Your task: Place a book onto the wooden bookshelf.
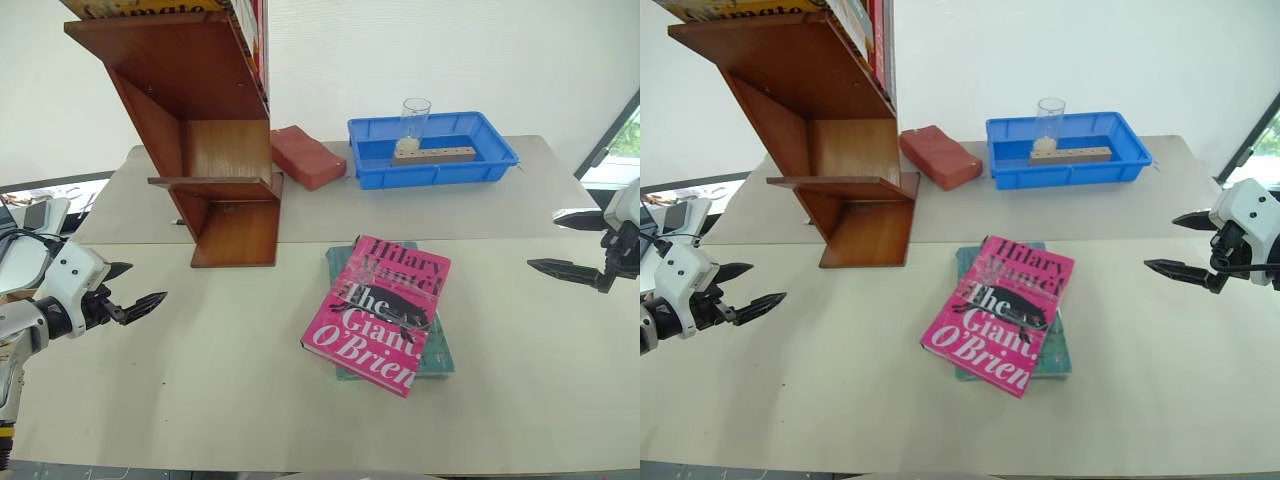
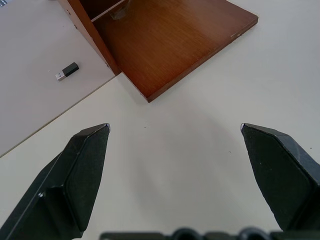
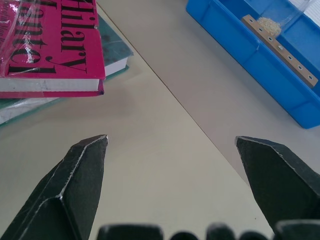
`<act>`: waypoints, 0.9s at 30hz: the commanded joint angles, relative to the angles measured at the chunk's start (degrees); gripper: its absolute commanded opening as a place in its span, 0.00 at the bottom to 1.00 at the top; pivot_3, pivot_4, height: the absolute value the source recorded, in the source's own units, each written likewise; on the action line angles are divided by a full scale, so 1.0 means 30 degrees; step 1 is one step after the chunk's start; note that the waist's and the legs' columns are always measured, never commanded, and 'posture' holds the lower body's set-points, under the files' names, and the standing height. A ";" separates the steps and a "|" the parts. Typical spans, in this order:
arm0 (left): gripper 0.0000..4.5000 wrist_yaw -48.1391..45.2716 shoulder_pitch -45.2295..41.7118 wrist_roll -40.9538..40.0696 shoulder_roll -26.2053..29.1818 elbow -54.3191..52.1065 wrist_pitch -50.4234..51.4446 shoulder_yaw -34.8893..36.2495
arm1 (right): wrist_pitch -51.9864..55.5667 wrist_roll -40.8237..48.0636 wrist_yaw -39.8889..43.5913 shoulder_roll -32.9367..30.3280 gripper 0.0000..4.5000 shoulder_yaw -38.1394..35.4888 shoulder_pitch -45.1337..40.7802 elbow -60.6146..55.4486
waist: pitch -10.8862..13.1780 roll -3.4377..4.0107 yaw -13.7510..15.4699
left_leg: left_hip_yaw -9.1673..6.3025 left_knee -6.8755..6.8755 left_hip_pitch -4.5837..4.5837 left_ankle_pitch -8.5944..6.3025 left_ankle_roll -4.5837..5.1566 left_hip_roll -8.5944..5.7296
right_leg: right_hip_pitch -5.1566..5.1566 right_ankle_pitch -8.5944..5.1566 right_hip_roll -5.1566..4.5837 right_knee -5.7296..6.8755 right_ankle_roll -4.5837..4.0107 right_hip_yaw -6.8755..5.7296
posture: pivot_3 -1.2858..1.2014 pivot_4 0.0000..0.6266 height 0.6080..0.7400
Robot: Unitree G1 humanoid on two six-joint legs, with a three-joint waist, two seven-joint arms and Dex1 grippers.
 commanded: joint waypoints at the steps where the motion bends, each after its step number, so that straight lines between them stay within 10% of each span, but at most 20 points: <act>1: 1.00 0.0048 -0.0484 -0.0361 -0.0027 -0.0600 0.0180 0.0374 | -0.0062 0.0170 -0.0253 -0.0038 1.00 -0.0515 -0.0372 -0.0374 | 0.0000 0.0000 0.0004 | 0.0000 0.0001 0.0000 0.0000 0.0000 0.0000 | 0.0000 0.0000 0.0000 0.0000 0.0000 0.0000 | 0.52 0.24 0.22; 16: 1.00 -0.0728 -0.1877 -0.0456 0.0146 -0.0331 0.0804 0.0125 | -0.0227 -0.0807 -0.1823 0.0425 1.00 -0.0395 -0.0240 -0.0248 | -0.0003 0.0002 -0.0042 | 0.0000 0.0003 0.0001 -0.0003 0.0007 0.0000 | 0.0007 0.0001 0.0007 0.0004 0.0002 0.0002 | 0.52 0.24 0.22; 27: 1.00 -0.1365 -0.3676 -0.4843 -0.0729 -0.2736 0.7346 -0.1064 | -0.0266 -0.0684 -0.1905 0.0737 0.94 -0.0473 -0.0267 -0.0470 | -0.0002 0.0000 0.0029 | -0.0004 0.0011 0.0002 -0.0003 0.0007 -0.0006 | 0.0023 0.0001 0.0006 0.0006 0.0006 0.0001 | 0.52 0.24 0.22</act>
